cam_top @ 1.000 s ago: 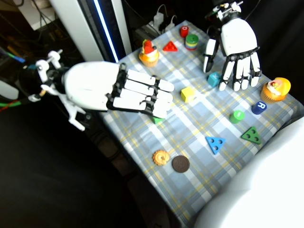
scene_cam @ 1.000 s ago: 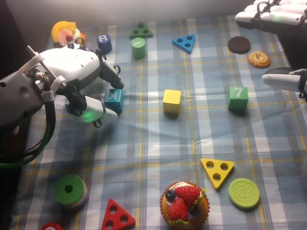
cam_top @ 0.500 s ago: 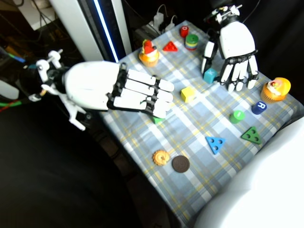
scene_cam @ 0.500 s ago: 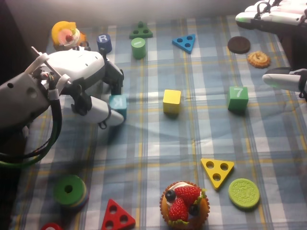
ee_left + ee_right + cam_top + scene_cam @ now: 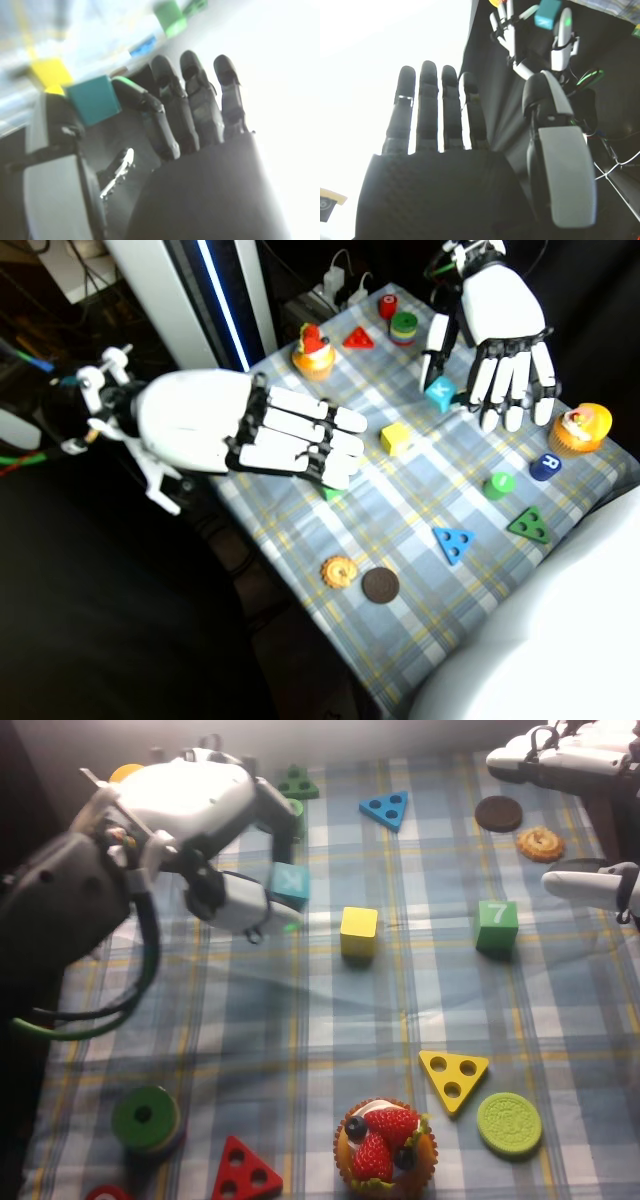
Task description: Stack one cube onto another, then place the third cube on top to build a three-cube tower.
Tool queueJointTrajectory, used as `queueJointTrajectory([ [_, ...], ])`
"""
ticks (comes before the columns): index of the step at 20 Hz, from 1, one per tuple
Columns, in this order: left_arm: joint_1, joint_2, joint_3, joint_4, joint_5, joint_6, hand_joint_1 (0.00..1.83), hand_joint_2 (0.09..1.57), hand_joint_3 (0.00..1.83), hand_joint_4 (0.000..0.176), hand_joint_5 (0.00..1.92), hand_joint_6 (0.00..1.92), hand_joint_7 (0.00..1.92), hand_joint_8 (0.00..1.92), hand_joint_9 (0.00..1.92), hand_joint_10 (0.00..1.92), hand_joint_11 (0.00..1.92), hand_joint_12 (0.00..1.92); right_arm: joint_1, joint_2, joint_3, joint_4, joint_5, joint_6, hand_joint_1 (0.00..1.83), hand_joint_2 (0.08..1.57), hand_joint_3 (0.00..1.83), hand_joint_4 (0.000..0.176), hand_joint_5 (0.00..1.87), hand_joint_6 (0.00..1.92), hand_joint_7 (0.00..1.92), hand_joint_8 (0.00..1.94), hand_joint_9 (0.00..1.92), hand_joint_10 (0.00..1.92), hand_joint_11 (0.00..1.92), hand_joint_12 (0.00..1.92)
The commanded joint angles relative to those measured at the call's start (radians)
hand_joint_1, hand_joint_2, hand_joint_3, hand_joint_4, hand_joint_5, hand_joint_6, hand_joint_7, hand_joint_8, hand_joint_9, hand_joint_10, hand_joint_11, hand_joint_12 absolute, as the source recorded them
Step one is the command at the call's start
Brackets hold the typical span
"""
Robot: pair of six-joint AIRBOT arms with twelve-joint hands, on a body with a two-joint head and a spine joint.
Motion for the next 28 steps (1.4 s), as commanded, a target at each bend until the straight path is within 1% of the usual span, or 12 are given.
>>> queueJointTrajectory([
  [1,-0.017,-0.007,0.008,0.031,-0.088,-0.006,1.00,1.14,0.00,0.175,0.93,1.05,0.71,0.00,0.52,0.01,0.06,0.50,0.016,-0.003,0.006,0.026,0.119,0.005,0.47,1.26,0.01,0.005,0.31,0.00,0.39,0.00,0.37,0.00,0.00,0.73],
  [2,-0.018,-0.017,0.012,0.034,-0.086,-0.009,1.00,1.14,0.00,0.175,0.93,1.05,0.71,0.00,0.52,0.01,0.06,0.50,0.016,-0.003,0.006,0.025,0.119,0.005,0.47,1.26,0.01,0.005,0.31,0.00,0.39,0.00,0.37,0.00,0.00,0.73],
  [3,-0.018,-0.026,0.014,0.038,-0.083,-0.014,0.98,1.16,0.00,0.176,0.89,1.12,0.69,0.00,0.49,0.00,0.01,0.65,0.016,-0.003,0.007,0.025,0.119,0.005,0.41,1.27,0.00,0.000,0.31,0.00,0.38,0.00,0.38,0.00,0.00,0.77],
  [5,-0.018,-0.036,0.015,0.042,-0.077,-0.017,0.98,1.16,0.00,0.176,0.87,1.13,0.69,0.00,0.48,0.00,0.00,0.64,0.016,-0.003,0.008,0.024,0.119,0.005,0.40,1.27,0.00,0.000,0.31,0.00,0.38,0.00,0.38,0.00,0.00,0.77],
  [7,-0.016,-0.049,0.020,0.045,-0.070,-0.020,1.00,1.14,0.00,0.176,0.92,1.06,0.71,0.00,0.52,0.01,0.02,0.67,0.016,-0.005,0.009,0.023,0.119,0.005,0.35,1.28,0.00,0.004,0.31,0.00,0.40,0.01,0.39,0.00,0.00,0.75],
  [9,-0.016,-0.071,0.034,0.045,-0.058,-0.026,1.00,1.14,0.00,0.176,0.92,1.06,0.70,0.00,0.50,0.00,0.01,0.66,0.016,-0.010,0.013,0.022,0.119,0.005,0.32,1.29,0.00,0.003,0.30,0.00,0.38,0.00,0.37,0.00,0.00,0.72],
  [17,-0.020,-0.109,0.064,0.045,-0.026,-0.027,0.99,1.14,0.00,0.176,0.91,1.08,0.68,0.00,0.54,0.00,0.04,0.77,0.016,-0.015,0.017,0.018,0.119,0.005,0.36,1.30,0.00,0.000,0.30,0.00,0.37,0.00,0.37,0.00,0.00,0.74],
  [19,-0.027,-0.114,0.073,0.045,-0.016,-0.027,0.99,1.15,0.00,0.176,0.89,1.10,0.69,0.00,0.53,0.00,0.02,0.76,0.016,-0.015,0.017,0.018,0.119,0.006,0.36,1.29,0.00,0.003,0.30,0.00,0.38,0.00,0.36,0.00,0.00,0.70],
  [21,-0.036,-0.124,0.086,0.045,-0.007,-0.027,1.00,1.13,0.00,0.176,0.93,1.05,0.73,0.01,0.55,0.01,0.05,0.76,0.016,-0.015,0.017,0.018,0.119,0.007,0.37,1.28,0.00,0.010,0.31,0.00,0.38,0.00,0.36,0.00,0.00,0.69],
  [23,-0.039,-0.130,0.093,0.045,-0.004,-0.027,1.00,1.13,0.00,0.176,0.93,1.04,0.71,0.00,0.54,0.00,0.03,0.75,0.016,-0.015,0.017,0.018,0.119,0.007,0.37,1.29,0.00,0.000,0.32,0.00,0.39,0.00,0.35,0.00,0.00,0.74],
  [25,-0.043,-0.138,0.101,0.045,0.002,-0.027,1.00,1.13,0.00,0.176,0.93,1.05,0.69,0.00,0.54,0.00,0.03,0.75,0.016,-0.015,0.017,0.018,0.119,0.007,0.36,1.29,0.00,0.000,0.32,0.00,0.39,0.00,0.36,0.00,0.00,0.72],
  [28,-0.044,-0.145,0.110,0.039,0.007,-0.027,1.00,1.13,0.00,0.176,0.93,1.04,0.67,0.00,0.55,0.00,0.01,0.78,0.016,-0.015,0.017,0.018,0.119,0.007,0.36,1.29,0.00,0.006,0.32,0.00,0.39,0.00,0.37,0.00,0.00,0.76],
])
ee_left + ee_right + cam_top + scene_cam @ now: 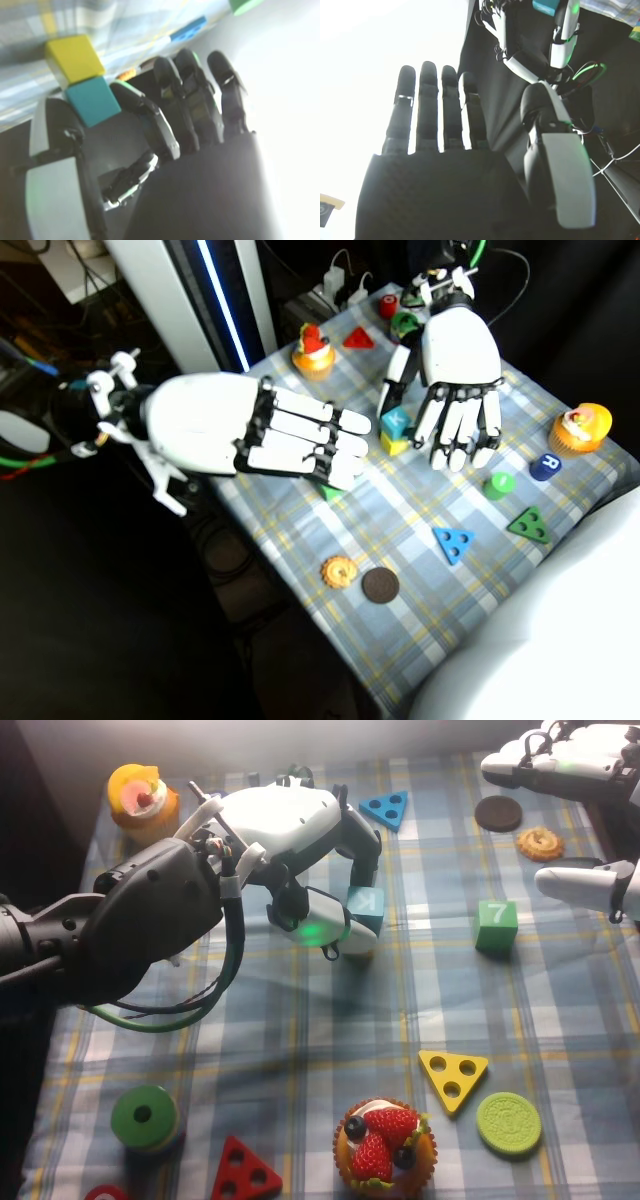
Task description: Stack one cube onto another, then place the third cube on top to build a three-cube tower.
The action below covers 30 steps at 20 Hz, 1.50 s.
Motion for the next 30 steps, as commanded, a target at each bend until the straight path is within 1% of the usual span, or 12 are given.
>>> queueJointTrajectory([
  [1,-0.017,-0.003,0.006,0.022,-0.083,-0.003,1.00,1.13,0.00,0.176,0.93,1.04,0.67,0.00,0.55,0.00,0.00,0.79,0.016,-0.003,0.005,0.025,0.119,0.006,0.35,1.29,0.00,0.004,0.32,0.00,0.39,0.00,0.36,0.00,0.00,0.76],
  [4,-0.016,-0.005,0.011,0.015,-0.078,-0.003,1.00,1.13,0.00,0.176,0.93,1.05,0.70,0.01,0.53,0.01,0.00,0.75,0.016,-0.002,0.004,0.025,0.119,0.008,0.32,1.29,0.00,0.007,0.30,0.00,0.39,0.00,0.37,0.00,0.00,0.75],
  [11,-0.007,-0.005,0.016,0.001,-0.072,-0.003,1.01,1.12,0.00,0.176,0.95,1.02,0.71,0.00,0.53,0.00,0.00,0.70,0.016,-0.002,0.005,0.025,0.119,0.011,0.34,1.29,0.00,0.000,0.29,0.00,0.38,0.00,0.35,0.00,0.00,0.73],
  [12,-0.007,-0.005,0.016,0.000,-0.072,-0.003,1.01,1.12,0.00,0.176,0.95,1.02,0.70,0.00,0.52,0.00,0.00,0.70,0.016,-0.002,0.005,0.025,0.119,0.011,0.33,1.29,0.00,0.007,0.29,0.00,0.38,0.00,0.35,0.00,0.00,0.75],
  [15,-0.007,-0.005,0.016,-0.001,-0.072,-0.003,1.00,1.13,0.00,0.176,0.93,1.04,0.69,0.00,0.53,0.00,0.00,0.79,0.016,-0.002,0.005,0.025,0.119,0.011,0.35,1.29,0.00,0.001,0.30,0.00,0.38,0.00,0.34,0.00,0.00,0.74],
  [18,-0.005,-0.005,0.015,-0.002,-0.072,-0.003,0.99,1.14,0.00,0.176,0.91,1.07,0.66,0.00,0.51,0.00,0.00,0.69,0.016,-0.002,0.005,0.025,0.119,0.011,0.33,1.29,0.00,0.000,0.29,0.00,0.38,0.00,0.35,0.00,0.00,0.76],
  [20,-0.003,-0.005,0.014,-0.003,-0.072,-0.003,0.99,1.14,0.00,0.176,0.90,1.09,0.64,0.00,0.49,0.00,0.00,0.66,0.016,-0.002,0.005,0.025,0.119,0.011,0.34,1.29,0.00,0.009,0.29,0.00,0.38,0.00,0.34,0.00,0.00,0.73],
  [21,-0.003,-0.005,0.014,-0.004,-0.072,-0.003,0.98,1.07,0.00,0.176,0.81,0.42,0.62,0.00,0.49,0.00,0.00,0.64,0.016,-0.002,0.005,0.025,0.119,0.012,0.34,1.29,0.00,0.005,0.30,0.00,0.38,0.00,0.35,0.00,0.00,0.72],
  [22,-0.002,-0.004,0.013,-0.004,-0.073,-0.003,0.98,1.05,0.00,0.176,0.85,0.14,0.63,0.00,0.49,0.00,0.00,0.67,0.016,-0.002,0.005,0.025,0.119,0.012,0.34,1.29,0.00,0.007,0.29,0.00,0.38,0.00,0.35,0.00,0.00,0.72],
  [25,-0.001,-0.002,0.009,-0.005,-0.075,-0.003,0.97,1.04,0.00,0.176,0.86,0.01,0.61,0.00,0.49,0.00,0.00,0.69,0.016,-0.001,0.005,0.026,0.119,0.012,0.34,1.29,0.00,0.017,0.28,0.00,0.38,0.00,0.35,0.00,0.00,0.74],
  [27,0.001,0.000,0.005,-0.004,-0.078,-0.003,0.96,1.04,0.00,0.176,0.84,0.00,0.60,0.00,0.48,0.00,0.00,0.69,0.016,-0.001,0.004,0.026,0.119,0.012,0.37,1.29,0.00,0.001,0.30,0.00,0.39,0.00,0.36,0.00,0.00,0.75],
  [30,0.003,0.008,-0.005,-0.004,-0.084,-0.003,0.95,1.04,0.00,0.176,0.85,0.00,0.61,0.00,0.49,0.00,0.00,0.71,0.016,-0.001,0.004,0.026,0.119,0.012,0.37,1.29,0.00,0.000,0.30,0.00,0.38,0.00,0.36,0.00,0.00,0.72],
])
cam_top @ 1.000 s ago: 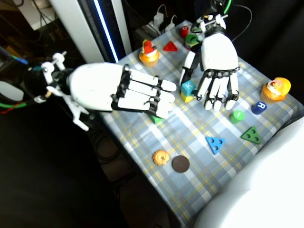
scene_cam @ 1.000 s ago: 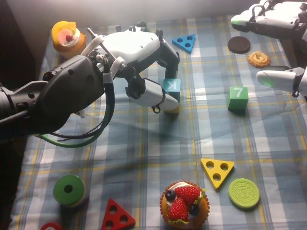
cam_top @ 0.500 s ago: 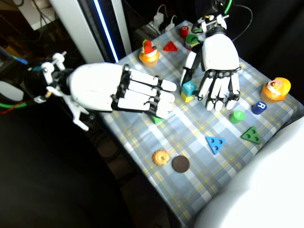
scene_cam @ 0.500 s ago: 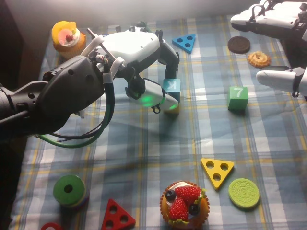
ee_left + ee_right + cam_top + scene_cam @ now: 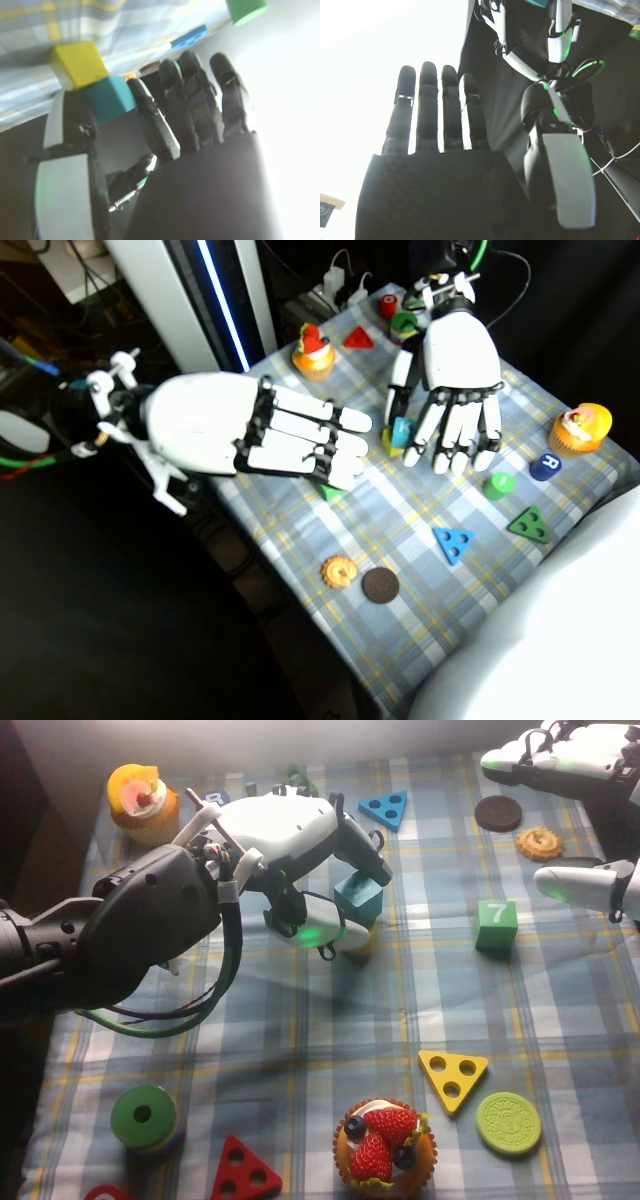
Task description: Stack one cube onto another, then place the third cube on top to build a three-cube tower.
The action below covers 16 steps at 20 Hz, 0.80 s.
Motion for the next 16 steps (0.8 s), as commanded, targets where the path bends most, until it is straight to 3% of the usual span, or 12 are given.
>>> queueJointTrajectory([
  [1,-0.004,0.009,-0.005,0.023,-0.095,-0.003,0.95,1.04,0.00,0.176,0.84,0.00,0.60,0.00,0.48,0.00,0.00,0.66,0.016,-0.001,0.004,0.026,0.119,0.008,0.35,1.29,0.00,0.014,0.30,0.00,0.38,0.00,0.35,0.00,0.00,0.68],
  [7,0.000,0.024,-0.025,0.034,-0.120,-0.014,0.93,1.02,0.00,0.176,0.73,0.00,0.59,0.00,0.50,0.01,0.00,0.61,0.016,-0.001,0.004,0.026,0.119,0.008,0.38,1.28,0.00,0.010,0.30,0.00,0.38,0.00,0.34,0.01,0.00,0.74],
  [10,0.000,0.046,-0.046,0.055,-0.151,-0.048,0.79,1.01,0.00,0.176,0.41,0.00,0.44,0.00,0.41,0.00,0.00,0.66,0.016,-0.001,0.004,0.026,0.118,0.008,0.39,1.29,0.00,0.001,0.29,0.00,0.35,0.00,0.32,0.00,0.00,0.72],
  [11,0.001,0.061,-0.061,0.071,-0.166,-0.069,0.76,0.99,0.00,0.167,0.31,0.00,0.35,0.00,0.37,0.00,0.00,0.64,0.016,-0.001,0.004,0.025,0.118,0.008,0.38,1.29,0.00,0.014,0.27,0.00,0.33,0.00,0.30,0.00,0.00,0.70],
  [12,0.001,0.086,-0.086,0.108,-0.196,-0.108,0.66,1.00,0.00,0.174,0.12,0.00,0.23,0.00,0.27,0.00,0.00,0.43,0.016,-0.002,0.004,0.025,0.112,0.008,0.43,1.27,0.00,0.024,0.26,0.00,0.30,0.00,0.25,0.00,0.00,0.63],
  [13,0.004,0.116,-0.115,0.137,-0.228,-0.129,0.66,0.97,0.00,0.176,0.07,0.00,0.19,0.00,0.21,0.00,0.00,0.20,0.016,-0.004,0.005,0.025,0.101,0.008,0.44,1.25,0.00,0.033,0.24,0.00,0.27,0.00,0.23,0.00,0.00,0.59],
  [14,0.011,0.147,-0.150,0.165,-0.265,-0.140,0.67,0.93,0.00,0.176,0.01,0.00,0.15,0.00,0.18,0.00,0.00,0.13,0.016,-0.009,0.007,0.025,0.081,0.005,0.50,1.21,0.00,0.016,0.24,0.00,0.26,0.00,0.22,0.00,0.00,0.59],
  [16,0.048,0.230,-0.232,0.232,-0.349,-0.207,0.57,0.93,0.00,0.176,0.00,0.00,0.06,0.00,0.11,0.00,0.00,0.12,0.017,-0.030,0.023,0.025,0.019,-0.007,0.59,1.15,0.00,0.015,0.24,0.00,0.26,0.00,0.21,0.01,0.00,0.58],
])
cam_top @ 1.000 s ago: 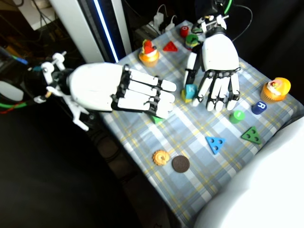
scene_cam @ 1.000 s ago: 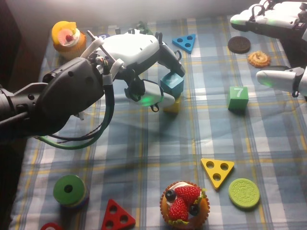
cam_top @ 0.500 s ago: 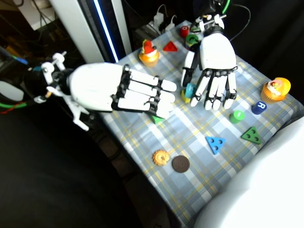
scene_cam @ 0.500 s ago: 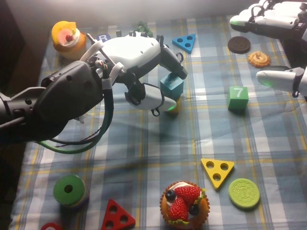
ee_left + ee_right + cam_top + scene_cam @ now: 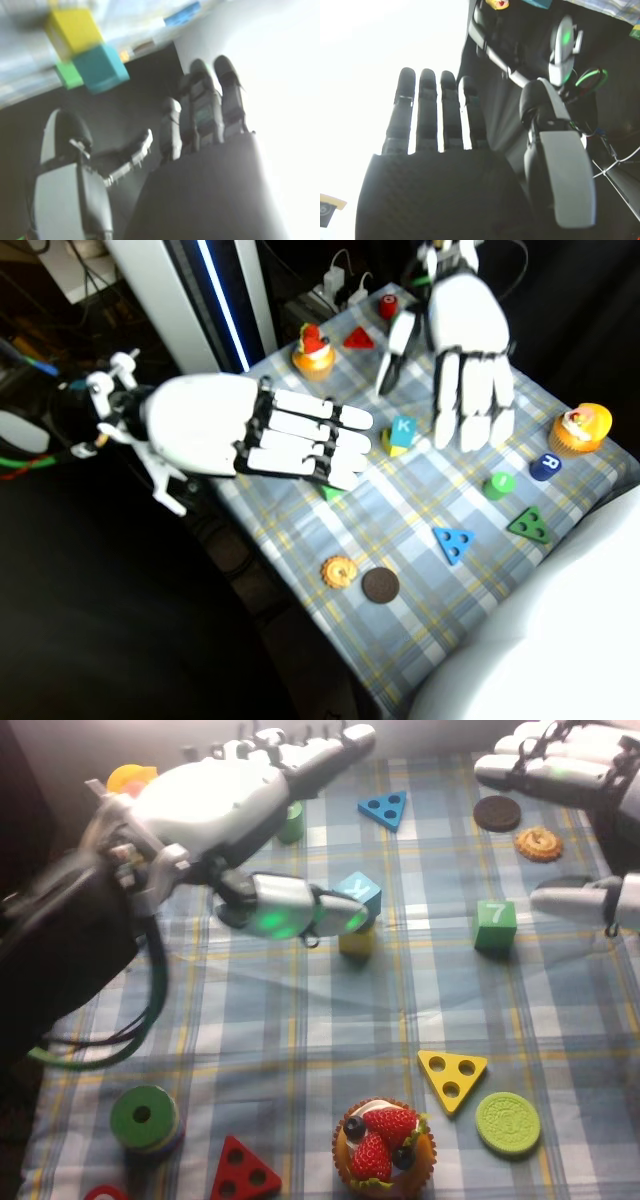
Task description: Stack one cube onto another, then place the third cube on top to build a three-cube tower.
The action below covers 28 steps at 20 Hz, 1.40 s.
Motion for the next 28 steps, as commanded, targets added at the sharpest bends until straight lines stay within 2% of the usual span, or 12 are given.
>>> queueJointTrajectory([
  [1,0.021,0.049,-0.029,0.071,-0.173,-0.102,0.55,0.93,0.00,0.176,0.00,0.00,0.01,0.00,0.05,0.00,0.00,0.04,0.021,-0.019,0.016,0.026,0.036,-0.006,0.64,1.12,0.00,0.007,0.27,0.00,0.28,0.00,0.22,0.00,0.00,0.50],
  [4,0.099,0.171,-0.122,0.156,-0.297,-0.243,0.47,0.90,0.00,0.176,0.00,0.00,0.00,0.00,0.01,0.00,0.04,0.02,0.028,-0.048,0.036,0.028,-0.021,-0.011,0.77,1.02,0.00,0.000,0.37,0.01,0.40,0.01,0.38,0.04,0.00,1.08],
  [5,0.123,0.201,-0.149,0.164,-0.338,-0.243,0.45,0.90,0.00,0.176,0.00,0.00,0.00,0.00,0.00,0.00,0.02,0.01,0.029,-0.052,0.038,0.033,-0.033,-0.016,0.79,0.98,0.00,0.000,0.38,0.01,0.42,0.01,0.40,0.03,0.00,1.07],
  [6,0.142,0.219,-0.165,0.165,-0.362,-0.243,0.49,0.88,0.00,0.176,0.00,0.00,0.00,0.00,0.00,0.00,0.00,0.00,0.031,-0.057,0.040,0.041,-0.045,-0.027,0.79,0.96,0.00,0.022,0.39,0.00,0.40,0.00,0.34,0.01,0.00,0.79],
  [7,0.154,0.228,-0.175,0.165,-0.380,-0.244,0.50,0.88,0.00,0.176,0.00,0.00,0.00,0.00,0.00,0.00,0.00,0.00,0.033,-0.062,0.041,0.049,-0.053,-0.041,0.79,0.95,0.00,0.012,0.39,0.00,0.39,0.00,0.32,0.01,0.00,0.73],
  [8,0.161,0.231,-0.179,0.165,-0.389,-0.246,0.50,0.88,0.00,0.176,0.00,0.00,0.00,0.00,0.00,0.00,0.00,0.00,0.035,-0.069,0.044,0.056,-0.061,-0.052,0.79,0.95,0.00,0.012,0.39,0.00,0.39,0.00,0.32,0.01,0.00,0.73],
  [13,0.167,0.227,-0.182,0.149,-0.414,-0.273,0.48,0.88,0.00,0.176,0.00,0.00,0.00,0.00,0.00,0.00,0.00,0.00,0.060,-0.121,0.087,0.084,-0.099,-0.056,0.74,0.92,0.00,0.066,0.42,0.00,0.38,0.00,0.34,0.01,0.00,0.87],
  [17,0.167,0.226,-0.164,0.140,-0.417,-0.339,0.54,0.85,0.00,0.176,0.00,0.00,0.00,0.00,0.00,0.00,0.00,0.00,0.080,-0.152,0.118,0.084,-0.139,-0.057,0.80,0.94,0.00,0.018,0.47,0.01,0.41,0.00,0.33,0.00,0.00,0.80],
  [20,0.167,0.221,-0.135,0.137,-0.411,-0.440,0.58,0.85,0.00,0.176,0.00,0.00,0.00,0.00,0.00,0.00,0.00,0.00,0.086,-0.159,0.127,0.084,-0.159,-0.057,0.80,0.95,0.00,0.033,0.51,0.01,0.45,0.01,0.37,0.01,0.00,0.85],
  [23,0.167,0.217,-0.135,0.141,-0.408,-0.449,0.59,0.83,0.00,0.176,0.00,0.00,0.00,0.00,0.00,0.00,0.00,0.00,0.087,-0.169,0.140,0.090,-0.178,-0.057,0.82,0.95,0.00,0.010,0.56,0.01,0.51,0.01,0.42,0.02,0.00,0.92],
  [27,0.167,0.213,-0.136,0.141,-0.408,-0.449,0.55,0.84,0.00,0.176,0.02,0.01,0.00,0.00,0.00,0.00,0.00,0.00,0.087,-0.184,0.157,0.108,-0.196,-0.057,0.87,0.95,0.00,0.005,0.62,0.00,0.58,0.01,0.50,0.01,0.03,0.99],
  [28,0.167,0.212,-0.136,0.141,-0.408,-0.449,0.56,0.85,0.00,0.176,0.02,0.01,0.00,0.00,0.00,0.00,0.00,0.00,0.087,-0.186,0.159,0.110,-0.198,-0.057,0.87,0.96,0.00,0.015,0.63,0.01,0.59,0.00,0.50,0.01,0.02,1.00],
])
